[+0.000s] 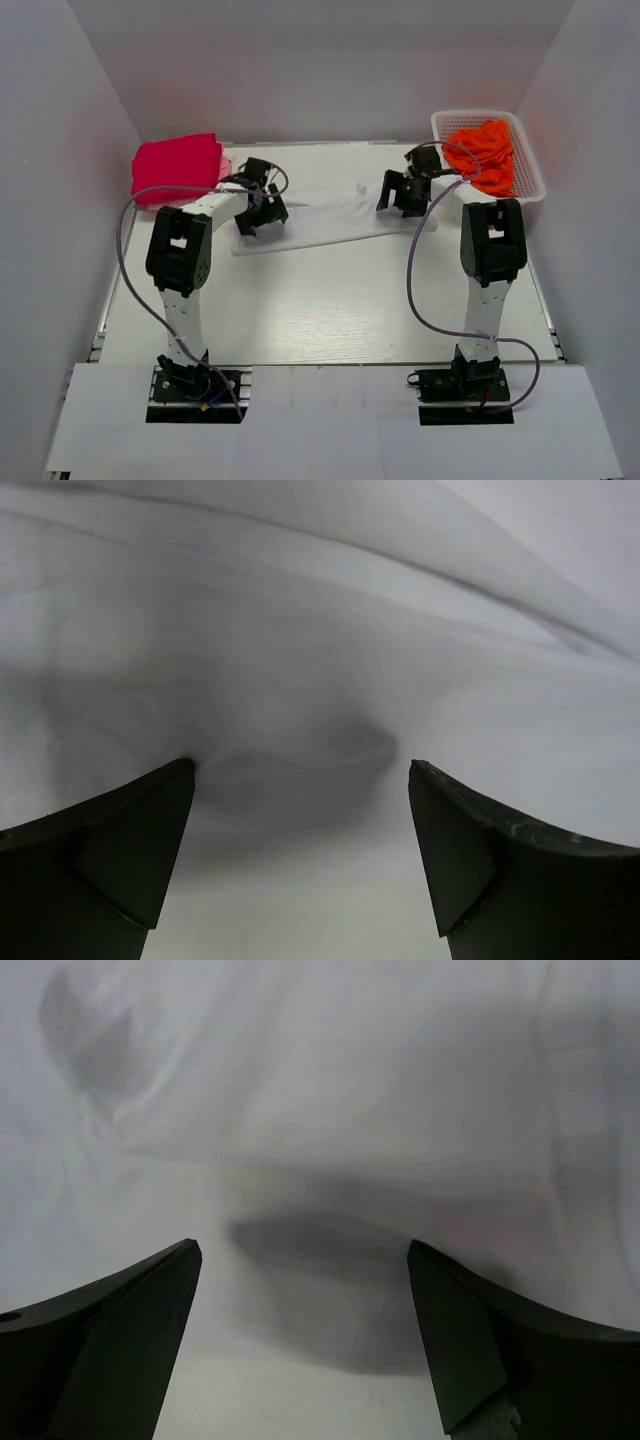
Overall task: Fold and stack the t-shirts
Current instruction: Rotate the tshirt 90 degrees
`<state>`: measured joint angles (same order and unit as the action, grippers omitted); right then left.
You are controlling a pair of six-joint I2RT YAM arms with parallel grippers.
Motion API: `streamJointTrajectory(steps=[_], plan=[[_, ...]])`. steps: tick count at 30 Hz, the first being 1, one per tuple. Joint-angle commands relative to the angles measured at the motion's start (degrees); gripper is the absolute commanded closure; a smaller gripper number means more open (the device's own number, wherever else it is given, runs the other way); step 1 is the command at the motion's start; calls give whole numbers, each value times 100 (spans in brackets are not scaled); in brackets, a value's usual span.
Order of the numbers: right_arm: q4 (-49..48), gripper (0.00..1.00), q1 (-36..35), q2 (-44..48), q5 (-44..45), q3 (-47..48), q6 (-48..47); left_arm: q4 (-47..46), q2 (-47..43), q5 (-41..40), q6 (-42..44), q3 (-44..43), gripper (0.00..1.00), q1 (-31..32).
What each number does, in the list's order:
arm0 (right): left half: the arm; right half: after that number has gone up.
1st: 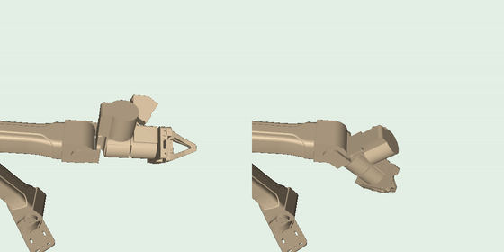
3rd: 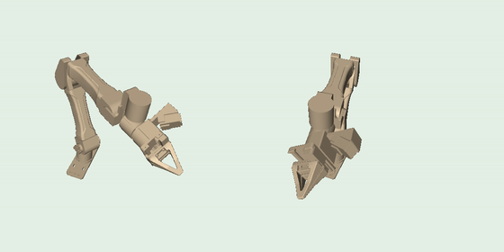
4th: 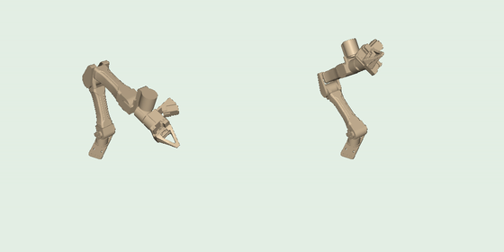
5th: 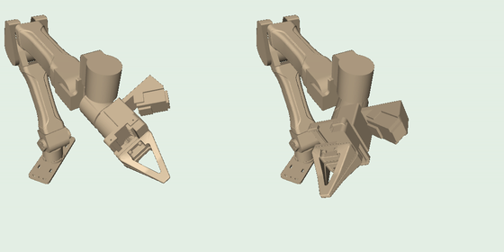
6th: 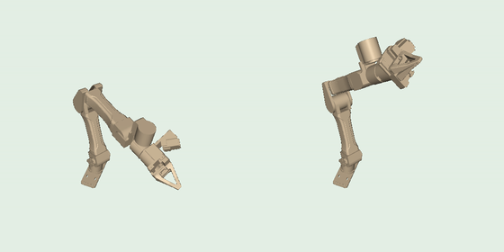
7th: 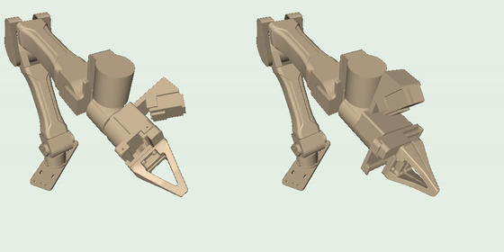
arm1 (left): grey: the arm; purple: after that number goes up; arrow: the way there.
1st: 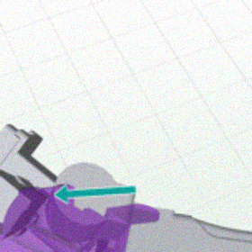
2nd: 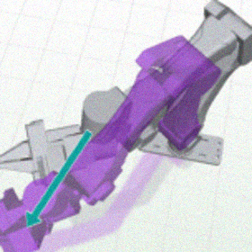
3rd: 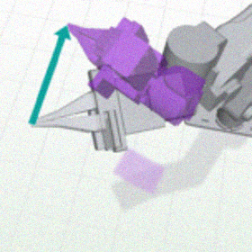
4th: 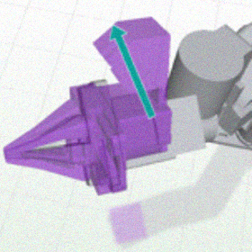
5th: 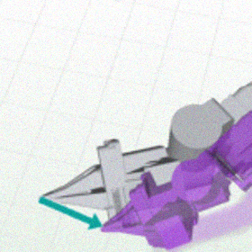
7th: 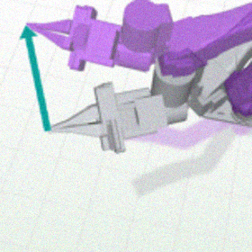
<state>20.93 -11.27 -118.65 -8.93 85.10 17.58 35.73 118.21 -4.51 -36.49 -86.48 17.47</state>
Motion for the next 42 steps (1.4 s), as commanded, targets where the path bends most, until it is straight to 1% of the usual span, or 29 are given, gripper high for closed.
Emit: streamJointTrajectory(steps=[1, 2, 3, 4, 5, 6, 7, 8, 9, 10, 11, 13, 17, 18, 19, 22, 24, 25, 26, 27, 28, 29, 30, 31, 33, 35, 37, 41, 42], plan=[[26, 10, 11, -588, 120, 647, 263, 602, -587, 388, -147, 1297, 2, 291], [-27, 10, -33, -702, -107, 1031, 246, 602, -963, 677, -148, 1605, 2, 544], [-97, 10, -60, -912, -370, 1157, 254, 185, -1167, 1646, -148, 2269, 5, 686], [-385, 10, -77, -1158, -495, 1280, 315, -11, -1343, 2204, -148, 2563, 6, 844], [-501, 10, -130, -1395, -835, 1699, 298, -143, -1580, 3071, -200, 2774, 6, 1219], [-798, 10, -165, -1519, -1030, 1859, 290, -145, -1678, 3288, -296, 2890, 6, 1432], [-836, 10, -191, -1782, -1189, 2061, 289, -49, -1748, 3456, -297, 2891, 6, 1669], [-801, 10, -279, -2098, -1268, 2846, 211, -48, -1810, 3770, -297, 2795, 6, 1915], [-740, 10, -358, -2249, -1400, 3115, 176, -48, -1811, 4009, -297, 2559, 5, 2370], [-722, 10, -420, -2511, -1923, 3362, 140, -327, -1811, 4307, -297, 2435, 5, 2583], [-757, 10, -472, -2549, -2076, 3799, 97, -564, -1811, 4919, -219, 2329, 5, 2777], [-1106, 10, -631, -2357, -2393, 3812, -158, -769, -1811, 5162, 132, 1961, 2, 3191], [-1056, 10, -710, -1663, -2088, 3418, -624, 195, -1758, 4611, 853, 855, 0, 3254], [-1003, 10, -719, -1400, -1860, 3338, -651, 268, -1854, 4321, 993, 730, 0, 3306], [-1003, 10, -684, -1163, -1789, 3172, -764, 268, -1959, 4319, 995, 650, 0, 3306], [-731, 10, -745, -645, -1384, 2855, -782, 487, -2493, 3670, 995, 597, 0, 3140], [-345, 10, -894, -328, -1006, 2471, -792, 541, -2872, 3029, 933, 947, 0, 3069], [-135, 10, -938, -134, -919, 2354, -731, 480, -3335, 2522, 846, 1140, 0, 3069], [-37, 10, -1008, -28, -744, 2223, -687, 479, -3575, 2386, 602, 1533, 0, 3069], [33, 10, -1035, 200, -594, 1647, -547, 566, -3812, 2063, 399, 1694, 0, 2991], [78, 10, -1070, 463, -471, 1424, -363, 698, -4032, 1372, 197, 1817, 0, 2990], [95, 10, -1140, 587, -374, 1013, -178, 856, -4400, 965, -318, 1993, 0, 2929], [87, 10, -1176, 832, -155, 808, -89, 1545, -4525, 404, -837, 1994, 0, 2841], [130, 10, -1263, 1026, -92, 293, 7, 1926, -4631, -593, -1373, 2064, 0, 2840], [288, 10, -1422, 1264, -22, 8, 359, 2549, -4868, -1076, -2103, 2319, 0, 2578], [376, 10, -1711, 1362, 40, -379, 430, 2614, -4992, -1166, -2309, 2503, 0, 2367], [596, 10, -1948, 1345, 215, -598, 465, 2424, -5193, -921, -2310, 2766, 0, 2243], [728, 10, -2064, 976, 233, -697, 614, 2158, -5387, -797, -2310, 3215, 0, 1962], [728, 10, -2072, 845, 260, -636, 641, 2071, -5388, -588, -2310, 3268, 0, 1848]])
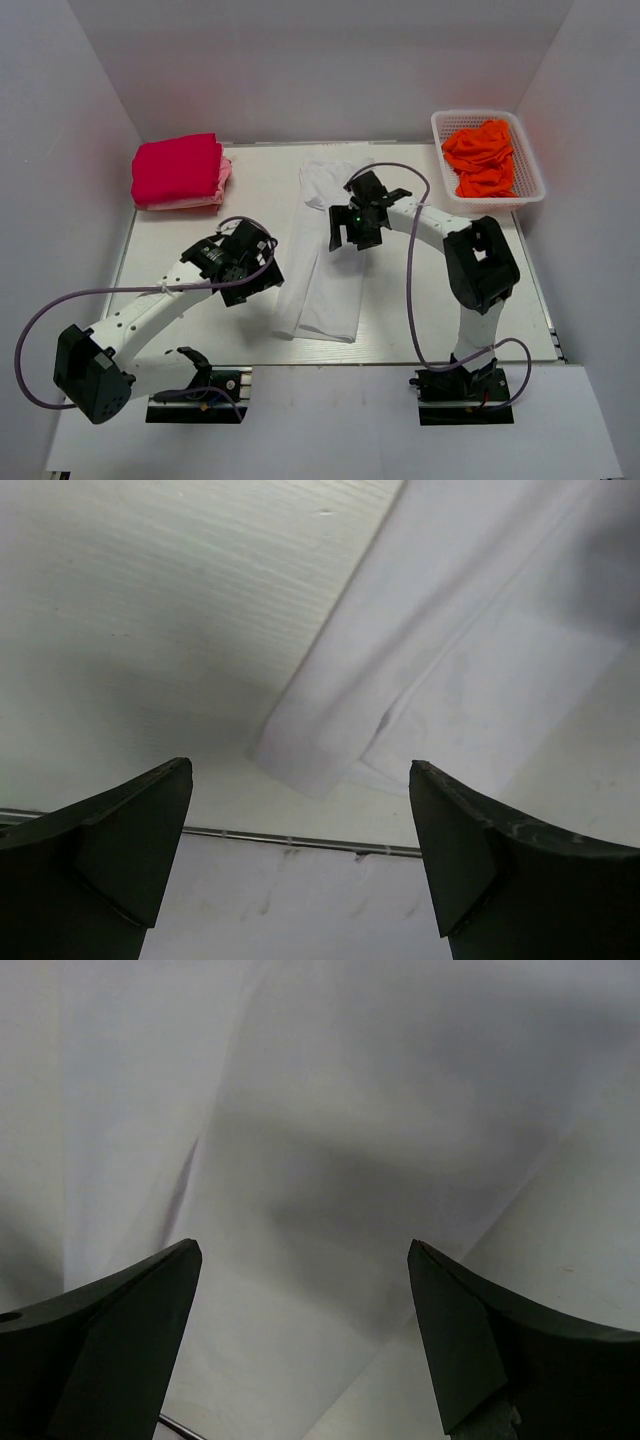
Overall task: Fold and stack the t-shirts
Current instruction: Rotate the tshirt 90 degrees
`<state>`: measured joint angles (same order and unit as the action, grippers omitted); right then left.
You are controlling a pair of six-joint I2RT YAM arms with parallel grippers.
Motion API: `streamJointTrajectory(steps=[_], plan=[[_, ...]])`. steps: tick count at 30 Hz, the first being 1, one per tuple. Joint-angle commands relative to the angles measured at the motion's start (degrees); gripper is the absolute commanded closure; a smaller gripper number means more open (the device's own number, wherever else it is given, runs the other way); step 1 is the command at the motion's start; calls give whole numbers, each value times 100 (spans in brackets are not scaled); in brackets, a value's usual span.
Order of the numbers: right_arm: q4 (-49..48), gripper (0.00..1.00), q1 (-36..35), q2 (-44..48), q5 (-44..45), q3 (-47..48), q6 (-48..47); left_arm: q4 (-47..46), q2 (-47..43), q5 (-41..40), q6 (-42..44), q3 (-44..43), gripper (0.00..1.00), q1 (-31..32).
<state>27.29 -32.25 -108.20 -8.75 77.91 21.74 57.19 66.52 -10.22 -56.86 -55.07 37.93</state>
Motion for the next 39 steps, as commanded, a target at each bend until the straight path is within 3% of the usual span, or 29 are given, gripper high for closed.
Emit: streamJointTrajectory(steps=[1, 10, 16, 20, 24, 27, 31, 36, 39], plan=[[127, 10, 34, -349, 312, 162, 261, -215, -219, 80, -273, 250, 0, -251], [619, 10, 351, -1711, 823, 1594, 121, -982, 150, 987, 183, 611, 0, -822], [1006, 10, 755, -2581, 1192, 3237, -352, -982, 791, 1215, 763, 94, 0, -1042], [1148, 10, 782, -2356, 700, 3933, -977, -832, 1248, 1031, 1325, -433, 0, -1095], [858, 10, 632, -1548, 331, 3390, -1365, -1172, 1372, 1240, 1450, -487, 0, -1095], [691, 10, 641, -757, 470, 2608, -1172, -1657, 1372, 1969, 1502, -224, 0, -1217], [558, 10, 720, 611, 734, 1100, -532, -2115, 1626, 2314, 1502, -65, 0, -1052], [593, 10, 904, 1686, 761, -983, -57, -2563, 1855, 2595, 1502, 268, 0, -701], [585, 10, 1071, 2161, 691, -1883, 67, -2625, 2048, 2359, 1354, 339, 0, -454]])
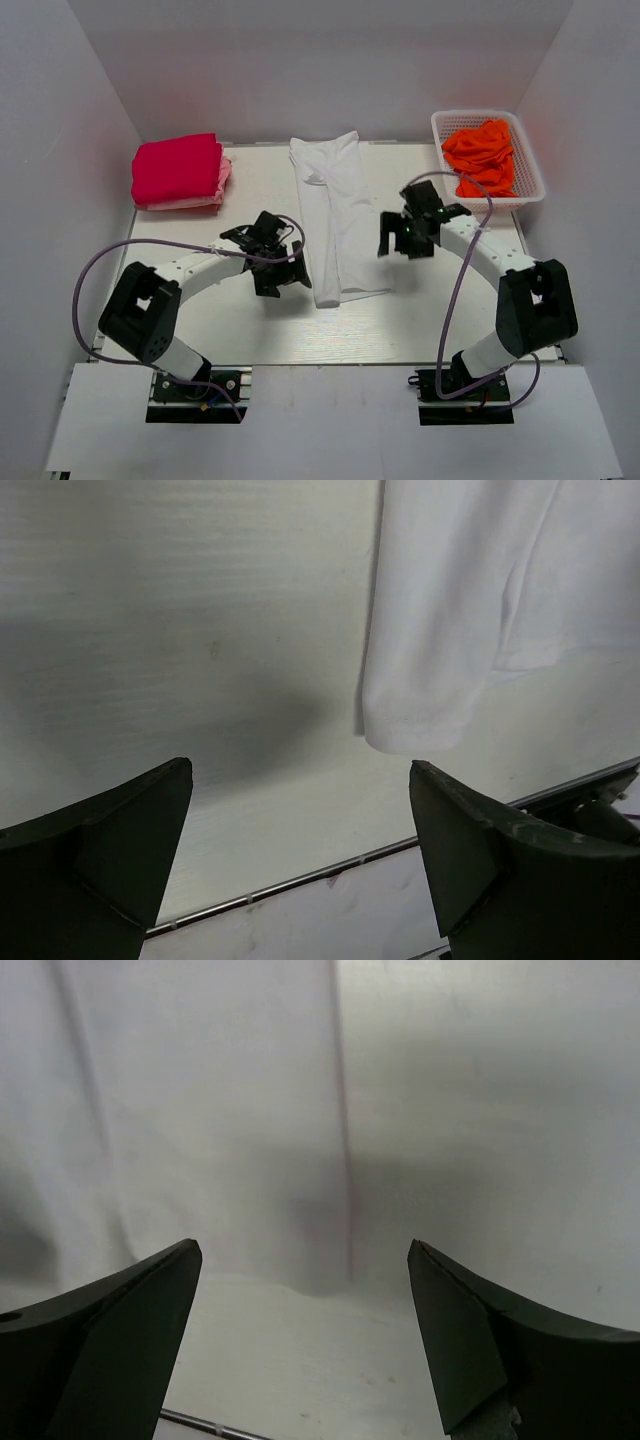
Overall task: Fold and stack the t-shirts
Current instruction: Rotate the tshirt 90 degrees, then grab the bottom of the folded rectangular tshirt with both arms
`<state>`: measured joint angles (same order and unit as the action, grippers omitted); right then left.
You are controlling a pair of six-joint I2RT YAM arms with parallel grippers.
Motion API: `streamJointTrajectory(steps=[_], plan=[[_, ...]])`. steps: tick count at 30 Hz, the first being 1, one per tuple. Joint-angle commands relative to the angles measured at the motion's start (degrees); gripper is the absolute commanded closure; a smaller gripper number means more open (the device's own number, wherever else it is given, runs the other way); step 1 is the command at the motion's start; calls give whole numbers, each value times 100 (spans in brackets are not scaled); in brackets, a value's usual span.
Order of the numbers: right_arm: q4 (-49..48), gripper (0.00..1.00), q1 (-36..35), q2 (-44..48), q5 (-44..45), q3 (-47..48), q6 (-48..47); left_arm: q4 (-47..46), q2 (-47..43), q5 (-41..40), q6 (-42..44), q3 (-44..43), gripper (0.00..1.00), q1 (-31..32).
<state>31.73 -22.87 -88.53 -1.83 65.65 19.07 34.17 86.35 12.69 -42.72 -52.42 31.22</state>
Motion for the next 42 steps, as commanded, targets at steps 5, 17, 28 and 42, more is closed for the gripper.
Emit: streamJointTrajectory(steps=[5, 17, 28, 42], plan=[[-166, 10, 248, 732, -555, -1422, 361, -324, 707, -407, -114, -135, 0, 884], [-237, 21, 477, 750, -889, -1827, 422, 863, 1947, -1356, -298, -1122, 35, 1518], [-703, 42, 477, 189, -1171, -2099, 317, 863, 2070, -1304, -298, -1095, 37, 1808], [-643, 100, 450, -34, -1452, -2003, -61, 960, 2203, -1374, -157, -1833, 100, 1808]])
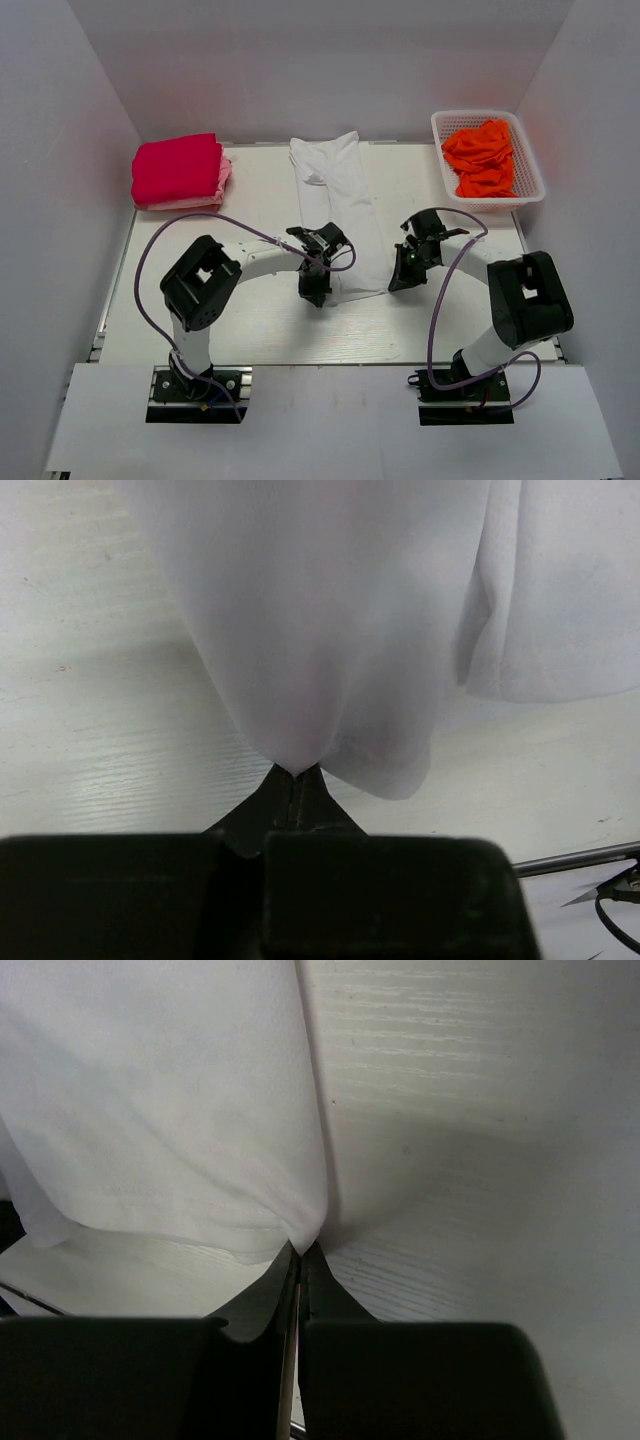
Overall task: Fold and stack the t-shirts
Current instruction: Grab the bottom of the folded rectangular tshirt with both arms, then fold the folded rectangular tshirt in 1/3 of the way
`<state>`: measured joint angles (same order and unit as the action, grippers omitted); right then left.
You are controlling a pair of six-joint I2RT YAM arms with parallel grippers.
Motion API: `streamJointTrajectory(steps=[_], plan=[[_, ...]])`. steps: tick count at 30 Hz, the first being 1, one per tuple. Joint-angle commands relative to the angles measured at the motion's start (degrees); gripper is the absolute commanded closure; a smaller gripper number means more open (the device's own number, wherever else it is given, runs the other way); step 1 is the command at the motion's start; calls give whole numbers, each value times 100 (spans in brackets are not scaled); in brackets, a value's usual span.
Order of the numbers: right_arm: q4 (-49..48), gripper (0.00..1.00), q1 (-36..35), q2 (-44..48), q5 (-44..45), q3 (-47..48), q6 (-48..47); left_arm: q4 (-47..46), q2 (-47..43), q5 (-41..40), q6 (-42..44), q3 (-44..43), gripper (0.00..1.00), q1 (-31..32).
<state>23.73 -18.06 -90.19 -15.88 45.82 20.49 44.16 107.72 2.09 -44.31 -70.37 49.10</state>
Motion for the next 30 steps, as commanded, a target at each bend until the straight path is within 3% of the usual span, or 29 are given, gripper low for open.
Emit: streamJointTrajectory(steps=[1, 6, 12, 20, 30], plan=[[315, 100, -39, 194, -64, -12, -264, -39, -22, -314, -94, -38, 100, 21], [958, 100, -135, 1002, -793, -328, -125, 654, -444, -131, -472, 23, 100, 73], [1398, 100, -399, 1785, -952, -540, 113, 928, -920, 345, -675, 217, 100, 73], [1460, 100, -373, 1189, -390, 707, 332, 761, -850, -33, -377, -757, 100, -155], [1416, 100, -242, -216, 383, 2712, 631, 1112, 414, -718, 19, -2656, 100, -1051]])
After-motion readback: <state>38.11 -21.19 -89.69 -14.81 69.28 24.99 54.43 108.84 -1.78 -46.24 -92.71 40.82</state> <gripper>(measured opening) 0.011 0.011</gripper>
